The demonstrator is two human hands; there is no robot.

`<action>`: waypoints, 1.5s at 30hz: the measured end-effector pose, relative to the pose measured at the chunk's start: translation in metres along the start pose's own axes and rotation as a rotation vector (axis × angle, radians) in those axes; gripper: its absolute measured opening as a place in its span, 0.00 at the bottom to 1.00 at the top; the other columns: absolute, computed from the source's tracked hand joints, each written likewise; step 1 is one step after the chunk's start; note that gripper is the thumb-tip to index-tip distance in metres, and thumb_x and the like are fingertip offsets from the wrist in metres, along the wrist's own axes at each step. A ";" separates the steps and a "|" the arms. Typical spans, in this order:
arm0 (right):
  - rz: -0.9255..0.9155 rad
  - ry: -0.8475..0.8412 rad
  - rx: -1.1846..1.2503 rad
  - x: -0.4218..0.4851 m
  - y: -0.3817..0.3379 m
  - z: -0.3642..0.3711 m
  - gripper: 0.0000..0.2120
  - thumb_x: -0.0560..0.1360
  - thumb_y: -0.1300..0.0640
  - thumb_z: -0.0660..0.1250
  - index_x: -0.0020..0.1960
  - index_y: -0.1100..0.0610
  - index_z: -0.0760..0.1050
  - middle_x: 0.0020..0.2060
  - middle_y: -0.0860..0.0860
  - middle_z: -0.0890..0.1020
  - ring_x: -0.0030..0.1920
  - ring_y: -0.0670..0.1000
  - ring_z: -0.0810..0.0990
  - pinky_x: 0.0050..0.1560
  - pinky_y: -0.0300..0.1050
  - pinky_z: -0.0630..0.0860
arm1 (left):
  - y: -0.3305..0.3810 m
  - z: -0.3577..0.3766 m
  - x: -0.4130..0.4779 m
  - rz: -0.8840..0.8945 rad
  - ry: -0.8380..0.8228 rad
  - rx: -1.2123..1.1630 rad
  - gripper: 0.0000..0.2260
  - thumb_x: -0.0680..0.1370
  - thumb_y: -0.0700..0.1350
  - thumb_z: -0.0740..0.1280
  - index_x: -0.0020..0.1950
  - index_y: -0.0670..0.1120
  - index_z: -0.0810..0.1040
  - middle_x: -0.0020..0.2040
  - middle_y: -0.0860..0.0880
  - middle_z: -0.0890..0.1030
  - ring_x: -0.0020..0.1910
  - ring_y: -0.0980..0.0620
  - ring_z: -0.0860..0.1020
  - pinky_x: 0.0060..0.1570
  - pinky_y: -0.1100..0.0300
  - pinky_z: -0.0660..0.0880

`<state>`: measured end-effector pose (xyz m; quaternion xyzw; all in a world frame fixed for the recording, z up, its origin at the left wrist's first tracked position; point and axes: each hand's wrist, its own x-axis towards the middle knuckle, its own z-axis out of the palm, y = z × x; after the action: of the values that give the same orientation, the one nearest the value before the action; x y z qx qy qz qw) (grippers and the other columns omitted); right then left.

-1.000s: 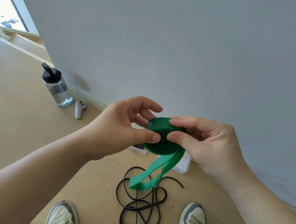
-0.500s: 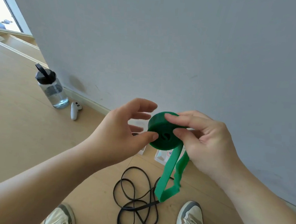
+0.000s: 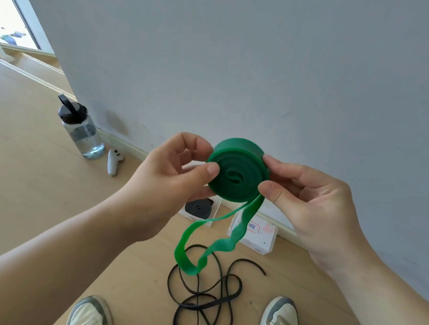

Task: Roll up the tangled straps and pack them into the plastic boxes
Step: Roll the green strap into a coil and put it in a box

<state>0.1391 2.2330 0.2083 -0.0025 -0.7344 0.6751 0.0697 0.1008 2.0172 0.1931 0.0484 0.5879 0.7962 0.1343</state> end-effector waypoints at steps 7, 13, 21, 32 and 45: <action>-0.165 -0.039 -0.335 0.000 0.009 0.000 0.17 0.78 0.69 0.70 0.58 0.50 0.85 0.51 0.44 0.88 0.53 0.44 0.86 0.54 0.31 0.79 | -0.013 0.001 0.001 0.145 -0.022 0.567 0.18 0.78 0.36 0.72 0.62 0.54 0.75 0.57 0.55 0.85 0.59 0.59 0.82 0.52 0.60 0.83; -0.300 -0.053 -0.529 0.001 0.013 0.004 0.18 0.78 0.70 0.69 0.59 0.52 0.85 0.50 0.45 0.86 0.53 0.44 0.84 0.53 0.30 0.77 | -0.011 0.002 0.001 0.121 -0.008 0.626 0.12 0.75 0.42 0.77 0.54 0.56 0.82 0.52 0.55 0.86 0.51 0.56 0.84 0.45 0.55 0.85; -0.073 -0.057 -0.201 0.000 0.007 -0.001 0.18 0.76 0.63 0.73 0.58 0.42 0.84 0.51 0.45 0.88 0.53 0.46 0.86 0.56 0.36 0.81 | -0.004 -0.003 0.003 -0.066 -0.011 0.117 0.14 0.72 0.34 0.77 0.53 0.44 0.80 0.54 0.39 0.86 0.53 0.36 0.85 0.56 0.38 0.82; -0.116 -0.122 -0.412 0.000 0.010 -0.005 0.23 0.80 0.69 0.67 0.60 0.42 0.84 0.53 0.40 0.86 0.58 0.43 0.83 0.57 0.31 0.76 | -0.016 0.011 0.000 0.036 0.022 0.563 0.13 0.73 0.43 0.79 0.53 0.51 0.80 0.56 0.58 0.84 0.55 0.61 0.83 0.54 0.57 0.84; -0.049 0.084 -0.097 0.000 0.010 -0.002 0.13 0.72 0.61 0.76 0.53 0.47 0.86 0.47 0.44 0.89 0.50 0.47 0.88 0.53 0.39 0.82 | -0.012 0.009 0.003 -0.041 0.118 -0.047 0.17 0.73 0.35 0.76 0.59 0.43 0.77 0.54 0.41 0.85 0.55 0.35 0.85 0.61 0.31 0.78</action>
<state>0.1382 2.2355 0.1986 -0.0166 -0.7625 0.6362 0.1167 0.1016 2.0291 0.1844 -0.0140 0.5770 0.8083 0.1167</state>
